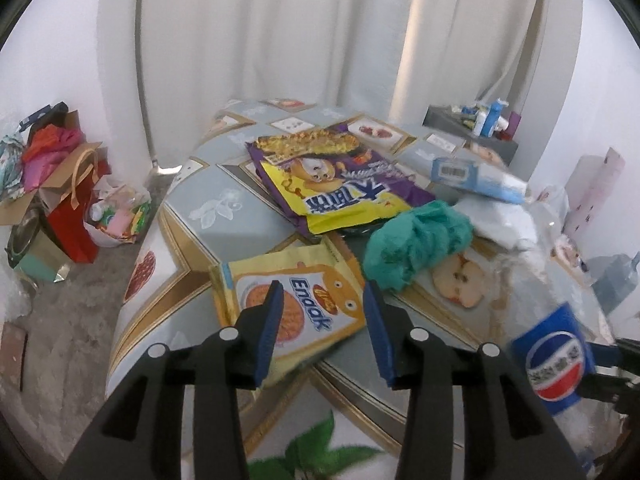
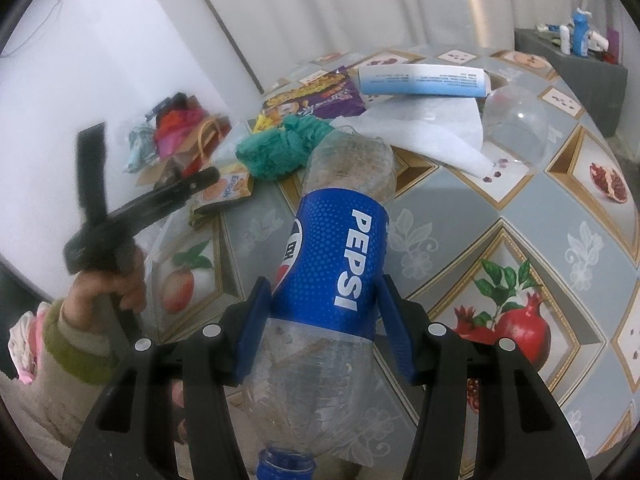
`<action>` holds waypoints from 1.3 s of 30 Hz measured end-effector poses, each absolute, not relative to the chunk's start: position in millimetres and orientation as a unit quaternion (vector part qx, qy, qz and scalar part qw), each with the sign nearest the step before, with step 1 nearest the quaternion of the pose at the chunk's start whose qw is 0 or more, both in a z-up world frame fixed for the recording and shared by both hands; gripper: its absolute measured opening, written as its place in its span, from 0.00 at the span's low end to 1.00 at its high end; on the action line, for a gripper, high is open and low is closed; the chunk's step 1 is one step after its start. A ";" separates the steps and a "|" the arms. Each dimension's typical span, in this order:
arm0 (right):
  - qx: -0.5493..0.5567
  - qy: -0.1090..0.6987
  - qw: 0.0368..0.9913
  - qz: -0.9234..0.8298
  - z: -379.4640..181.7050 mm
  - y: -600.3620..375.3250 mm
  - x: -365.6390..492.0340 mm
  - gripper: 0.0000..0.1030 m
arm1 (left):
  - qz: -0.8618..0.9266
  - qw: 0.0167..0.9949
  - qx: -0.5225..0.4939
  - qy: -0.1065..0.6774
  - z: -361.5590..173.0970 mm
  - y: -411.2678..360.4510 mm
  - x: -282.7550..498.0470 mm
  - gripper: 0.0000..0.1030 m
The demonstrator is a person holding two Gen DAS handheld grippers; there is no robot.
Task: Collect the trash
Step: 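Lift the Pepsi bottle with the right gripper while the left gripper reaches toward the yellow Enaak bag, then close the left gripper on the yellow Enaak snack bag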
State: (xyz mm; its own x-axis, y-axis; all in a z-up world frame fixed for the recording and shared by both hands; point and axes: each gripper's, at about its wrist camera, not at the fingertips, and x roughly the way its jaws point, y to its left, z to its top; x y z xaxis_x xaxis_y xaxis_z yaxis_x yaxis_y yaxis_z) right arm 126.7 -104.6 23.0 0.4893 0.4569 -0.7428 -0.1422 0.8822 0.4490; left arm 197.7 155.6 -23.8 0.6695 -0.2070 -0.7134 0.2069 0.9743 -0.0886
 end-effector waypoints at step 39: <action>0.176 0.469 0.854 0.139 23.0 -149.7 90.6 0.50 | -0.096 0.908 0.027 0.407 -19.5 151.5 112.6 0.23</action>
State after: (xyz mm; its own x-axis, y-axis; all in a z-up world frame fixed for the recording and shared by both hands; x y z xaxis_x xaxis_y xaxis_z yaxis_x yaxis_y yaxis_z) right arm 90.6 -149.7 23.0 0.5209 0.4025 -0.7527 -0.0725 0.8995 0.4309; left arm 112.6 151.5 -19.5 0.6501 -0.1525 -0.7443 0.1969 0.9800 -0.0288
